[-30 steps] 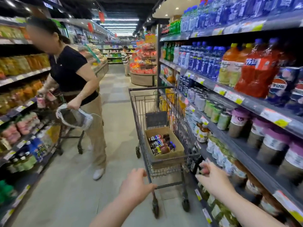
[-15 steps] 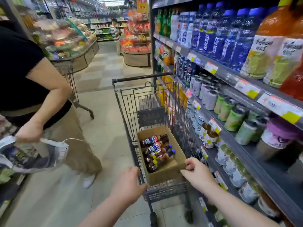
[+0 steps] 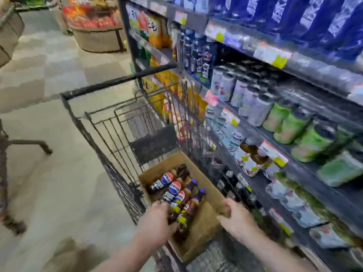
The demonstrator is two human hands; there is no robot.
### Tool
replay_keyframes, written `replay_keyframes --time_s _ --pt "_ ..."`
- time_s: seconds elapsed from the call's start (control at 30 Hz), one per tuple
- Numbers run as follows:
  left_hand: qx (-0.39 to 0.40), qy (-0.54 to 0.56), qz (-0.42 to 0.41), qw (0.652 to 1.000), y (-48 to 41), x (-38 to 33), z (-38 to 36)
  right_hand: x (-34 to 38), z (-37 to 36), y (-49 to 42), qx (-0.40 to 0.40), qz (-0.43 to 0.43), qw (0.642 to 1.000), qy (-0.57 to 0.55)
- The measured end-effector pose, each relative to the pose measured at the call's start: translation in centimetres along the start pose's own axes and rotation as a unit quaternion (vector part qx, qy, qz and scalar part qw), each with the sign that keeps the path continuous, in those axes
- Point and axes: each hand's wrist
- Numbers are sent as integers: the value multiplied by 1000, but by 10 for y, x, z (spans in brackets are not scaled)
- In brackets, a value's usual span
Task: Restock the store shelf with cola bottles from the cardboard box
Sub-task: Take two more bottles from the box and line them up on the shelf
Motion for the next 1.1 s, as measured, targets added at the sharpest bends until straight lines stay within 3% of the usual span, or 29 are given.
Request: replay_keyframes --time_s 0.23,0.5,0.63,0.9,1.1 --pt "129 -120 -36 984 -119 36 -15 26 -49 -72 37 -100 994 7" --pt "175 -153 -48 971 -209 55 -77 9 -138 -162 96 -204 968 -112" --pt "200 -163 -42 965 -240 70 -105 1 -187 -200 89 -264 937 -212" --pt "183 -49 26 982 -273 89 -129 -4 -252 -239 23 -373 863 -340" --pt "187 -14 50 981 -272 90 -134 -6 -246 -236 6 -372 860 -349"
Point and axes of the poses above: each hand's wrist, its own y-axis away from the middle knuckle, its own z-axis out of the back of the hand, x = y × z, and after that the axes turned 6 degrees about y, right-handed
